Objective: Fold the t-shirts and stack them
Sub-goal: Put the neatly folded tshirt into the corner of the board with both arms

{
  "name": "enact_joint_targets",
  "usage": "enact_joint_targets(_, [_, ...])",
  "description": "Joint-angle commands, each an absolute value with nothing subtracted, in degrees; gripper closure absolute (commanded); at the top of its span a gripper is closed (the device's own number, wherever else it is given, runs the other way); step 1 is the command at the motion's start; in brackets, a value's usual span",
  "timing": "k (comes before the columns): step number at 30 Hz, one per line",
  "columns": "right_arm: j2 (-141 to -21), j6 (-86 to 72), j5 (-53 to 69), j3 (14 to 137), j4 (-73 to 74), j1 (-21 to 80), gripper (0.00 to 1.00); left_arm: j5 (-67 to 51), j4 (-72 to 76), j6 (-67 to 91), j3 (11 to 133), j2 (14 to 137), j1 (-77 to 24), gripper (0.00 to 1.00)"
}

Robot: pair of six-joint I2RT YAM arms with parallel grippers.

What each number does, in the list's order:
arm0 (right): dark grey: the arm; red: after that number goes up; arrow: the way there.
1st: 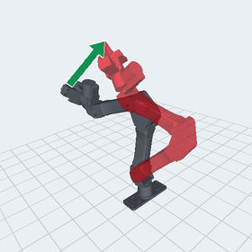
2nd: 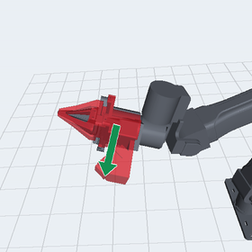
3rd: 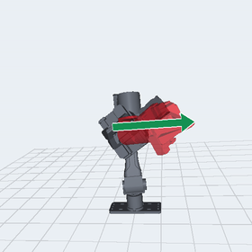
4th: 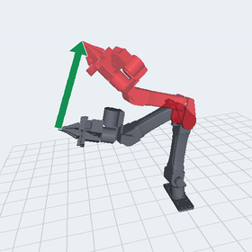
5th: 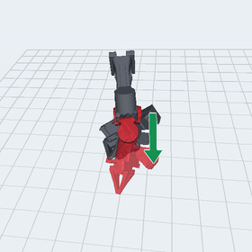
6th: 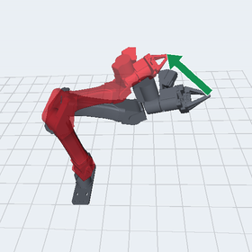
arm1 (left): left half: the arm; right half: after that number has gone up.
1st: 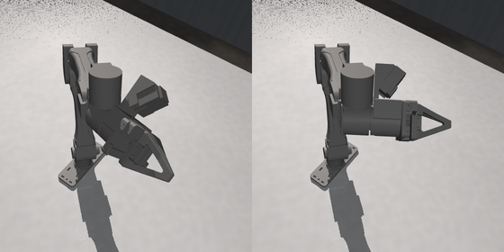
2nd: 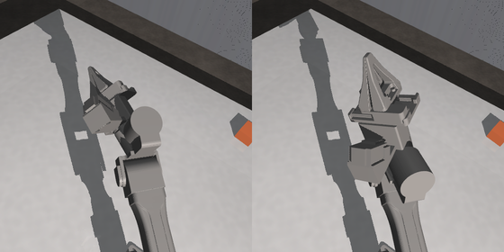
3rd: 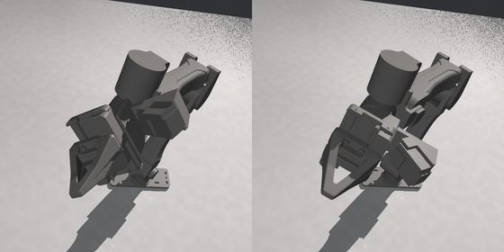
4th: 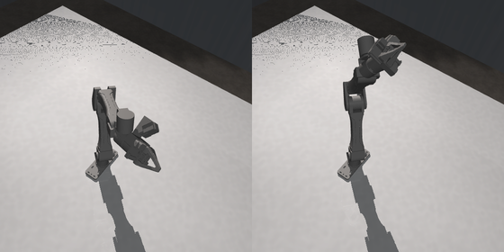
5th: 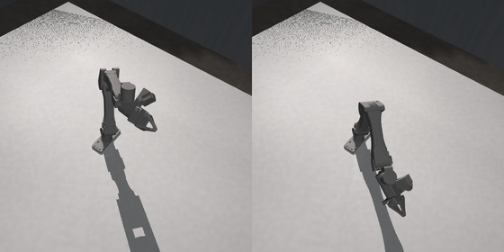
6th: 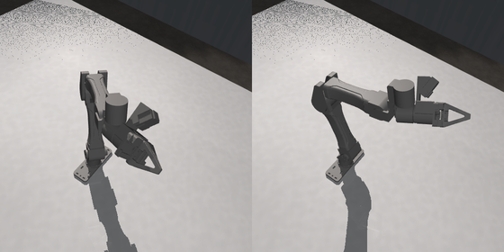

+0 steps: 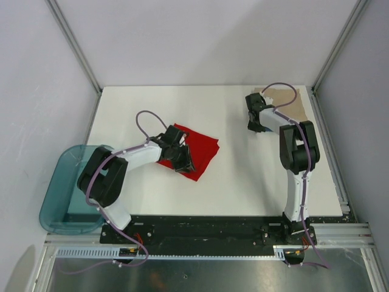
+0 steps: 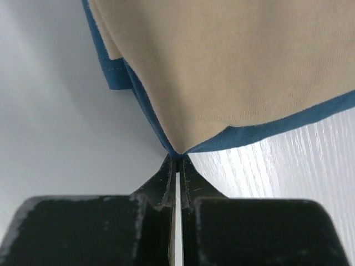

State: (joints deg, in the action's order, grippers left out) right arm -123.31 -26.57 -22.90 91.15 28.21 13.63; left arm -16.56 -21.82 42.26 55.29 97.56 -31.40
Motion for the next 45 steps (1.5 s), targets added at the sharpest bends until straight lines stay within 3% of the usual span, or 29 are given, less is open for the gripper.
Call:
enact_joint_targets(1, [-118.3,-30.3,-20.2,86.0,31.1,15.7,1.00,-20.0,-22.8,39.7,58.2,92.1,-31.9,0.63])
enact_joint_targets(10, [-110.7,-34.9,-16.9,77.0,32.4,20.2,1.00,-19.5,-23.2,39.0,56.6,86.2,-29.3,0.61])
enact_joint_targets(20, [-104.3,-40.3,-9.3,66.5,29.0,24.0,1.00,-13.5,-24.2,36.5,53.6,83.2,-18.0,0.59])
enact_joint_targets(21, [-103.8,-40.4,-9.0,66.3,28.9,24.0,0.96,-12.8,-24.3,36.2,53.6,83.6,-16.9,0.58])
enact_joint_targets(24, [-100.5,-40.3,-8.5,66.2,27.7,25.0,0.70,-10.4,-24.8,35.2,54.4,85.3,-15.1,0.57])
enact_joint_targets(26, [-98.1,-40.4,-7.7,66.3,26.1,25.8,0.57,-9.6,-25.2,34.8,55.3,86.6,-14.6,0.57])
enact_joint_targets(38, [-99.3,-45.8,-2.4,67.2,17.3,29.9,0.32,-4.5,-27.3,33.1,55.6,86.1,-12.9,0.57])
enact_joint_targets(45, [-104.5,-51.2,-0.8,67.3,8.6,31.6,0.27,-4.8,-28.2,32.6,54.1,83.4,-12.3,0.57])
